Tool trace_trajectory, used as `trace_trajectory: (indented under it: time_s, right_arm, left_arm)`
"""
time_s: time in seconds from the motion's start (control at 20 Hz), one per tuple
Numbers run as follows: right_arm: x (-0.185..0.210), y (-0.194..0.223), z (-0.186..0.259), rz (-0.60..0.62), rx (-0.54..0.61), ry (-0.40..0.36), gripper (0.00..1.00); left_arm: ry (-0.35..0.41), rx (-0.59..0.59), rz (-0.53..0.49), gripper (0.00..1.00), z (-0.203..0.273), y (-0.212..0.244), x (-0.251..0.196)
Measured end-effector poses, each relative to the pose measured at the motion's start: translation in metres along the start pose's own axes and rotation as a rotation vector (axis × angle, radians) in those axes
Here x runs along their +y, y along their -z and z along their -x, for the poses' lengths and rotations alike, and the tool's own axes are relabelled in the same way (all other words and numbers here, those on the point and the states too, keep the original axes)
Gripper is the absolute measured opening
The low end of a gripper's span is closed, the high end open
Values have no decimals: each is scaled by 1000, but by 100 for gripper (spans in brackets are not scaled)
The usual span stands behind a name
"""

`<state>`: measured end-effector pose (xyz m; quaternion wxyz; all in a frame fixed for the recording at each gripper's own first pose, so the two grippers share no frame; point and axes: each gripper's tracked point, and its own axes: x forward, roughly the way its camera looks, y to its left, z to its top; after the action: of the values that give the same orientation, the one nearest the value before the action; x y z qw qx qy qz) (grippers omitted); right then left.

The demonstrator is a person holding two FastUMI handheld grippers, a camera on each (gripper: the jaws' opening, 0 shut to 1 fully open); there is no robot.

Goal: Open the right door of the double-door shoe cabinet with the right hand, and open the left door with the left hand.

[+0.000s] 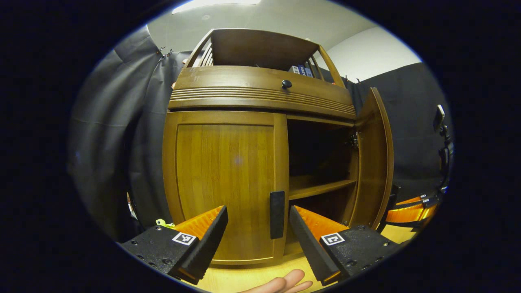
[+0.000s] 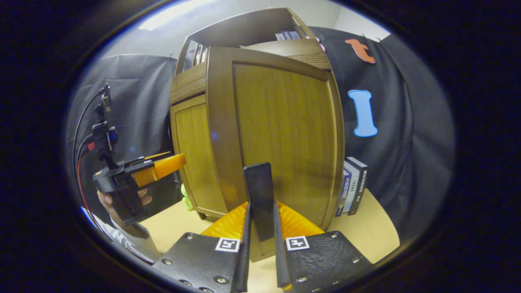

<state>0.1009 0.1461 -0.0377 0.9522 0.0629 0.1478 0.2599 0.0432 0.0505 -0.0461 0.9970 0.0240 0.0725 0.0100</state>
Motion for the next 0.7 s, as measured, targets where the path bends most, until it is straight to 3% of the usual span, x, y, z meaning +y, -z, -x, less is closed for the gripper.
trace_trajectory:
  time_s: [0.05, 0.15, 0.2, 0.25, 0.3, 0.45, 0.5, 0.7]
  right_arm:
    - [1, -1, 0, 0, -6, 9, 31]
    - [1, -4, 1, 7, -13, 30, 27]
    - [-1, -7, 3, 13, -19, 43, 27]
    - [-1, -7, 6, 20, -20, 56, 30]
    - [-2, -10, 9, 30, -26, 69, 23]
    - [-4, -20, 16, 48, -34, 114, 27]
    - [-6, -25, 20, 51, -43, 134, 27]
    - [-31, -53, 30, 103, -134, 266, 27]
  left_arm:
    - [0, 0, 0, 96, 0, 0, 0]
    - [3, 3, 1, 92, 0, 1, -2]
    - [4, 3, -1, 96, -1, 1, -2]
    - [3, 2, -3, 96, -1, 1, -2]
    - [2, 3, -2, 96, -1, 1, -2]
    - [9, 7, 0, 92, -1, 3, -6]
    - [10, 6, -3, 96, -1, 2, -7]
    - [15, 2, -13, 92, -1, 3, -11]
